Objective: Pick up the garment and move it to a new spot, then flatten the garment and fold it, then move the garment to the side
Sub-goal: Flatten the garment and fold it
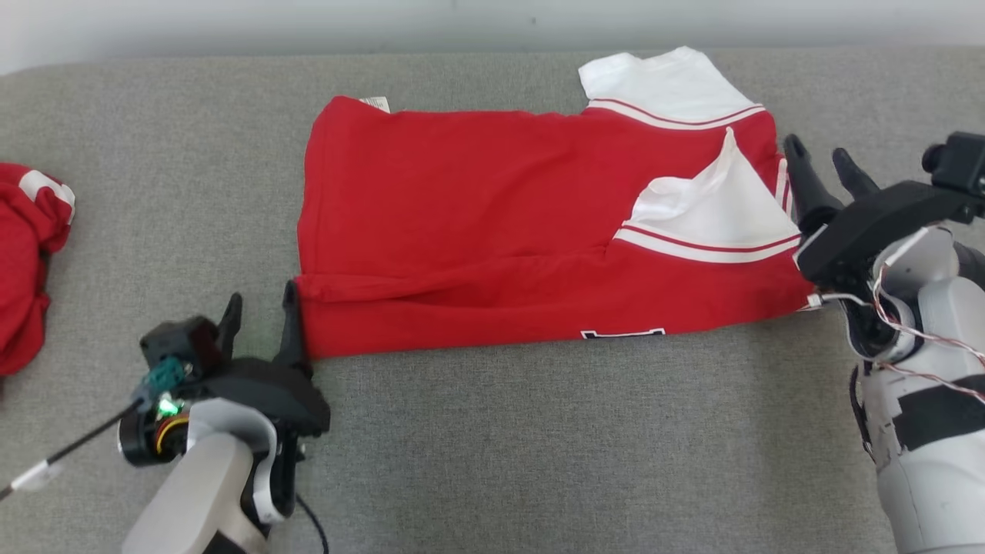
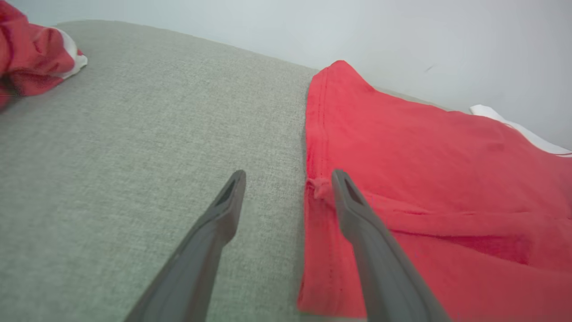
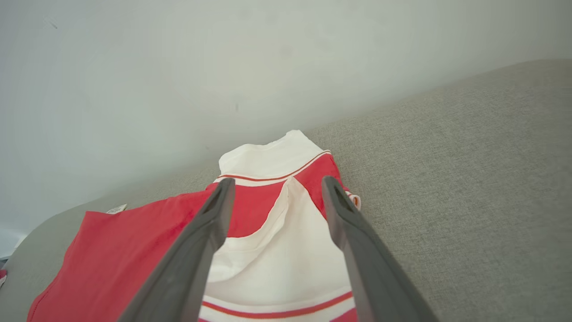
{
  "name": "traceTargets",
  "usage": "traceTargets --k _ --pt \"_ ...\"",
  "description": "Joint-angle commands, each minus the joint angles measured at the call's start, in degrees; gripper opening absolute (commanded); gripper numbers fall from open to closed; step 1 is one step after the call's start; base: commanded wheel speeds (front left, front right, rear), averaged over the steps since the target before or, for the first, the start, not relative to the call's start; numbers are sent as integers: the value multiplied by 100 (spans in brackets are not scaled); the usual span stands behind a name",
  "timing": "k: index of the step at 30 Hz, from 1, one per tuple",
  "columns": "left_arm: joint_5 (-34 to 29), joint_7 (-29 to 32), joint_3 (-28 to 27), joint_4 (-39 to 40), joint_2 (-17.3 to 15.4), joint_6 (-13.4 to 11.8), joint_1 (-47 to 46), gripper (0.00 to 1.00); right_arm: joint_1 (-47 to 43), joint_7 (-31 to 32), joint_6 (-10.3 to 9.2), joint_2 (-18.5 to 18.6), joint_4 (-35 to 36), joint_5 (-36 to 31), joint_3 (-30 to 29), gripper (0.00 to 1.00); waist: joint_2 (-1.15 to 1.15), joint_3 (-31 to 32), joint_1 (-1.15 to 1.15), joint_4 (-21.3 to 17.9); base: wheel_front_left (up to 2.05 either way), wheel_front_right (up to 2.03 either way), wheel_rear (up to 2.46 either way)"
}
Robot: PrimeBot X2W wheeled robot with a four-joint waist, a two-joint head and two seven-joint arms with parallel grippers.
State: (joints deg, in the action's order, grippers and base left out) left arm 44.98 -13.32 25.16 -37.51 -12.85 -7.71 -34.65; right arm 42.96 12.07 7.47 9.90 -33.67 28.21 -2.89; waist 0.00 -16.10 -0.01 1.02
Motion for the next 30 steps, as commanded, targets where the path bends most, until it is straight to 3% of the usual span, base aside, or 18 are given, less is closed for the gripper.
traceTargets --k 1,10,17,20,30 --pt "-129 -67 -1 72 -73 -66 173 100 -147 15 4 47 46 -20 -68 100 0 84 1 -8 0 0 0" --pt "-495 -144 161 603 -176 -343 860 100 -976 1054 4 81 68 -902 -655 100 0 145 1 -40 0 0 0" --pt "-558 367 347 540 -130 -606 593 100 -1032 1454 4 -200 156 -1927 -1219 100 0 46 1 -98 0 0 0" --pt "-616 477 392 462 -121 -678 497 100 -920 1526 4 -399 211 -2041 -1351 100 0 -11 1 -112 0 0 0" --pt "-583 864 611 125 -74 -587 437 100 -1001 1883 4 -565 294 -2356 -1237 100 0 -67 1 -115 0 0 0"
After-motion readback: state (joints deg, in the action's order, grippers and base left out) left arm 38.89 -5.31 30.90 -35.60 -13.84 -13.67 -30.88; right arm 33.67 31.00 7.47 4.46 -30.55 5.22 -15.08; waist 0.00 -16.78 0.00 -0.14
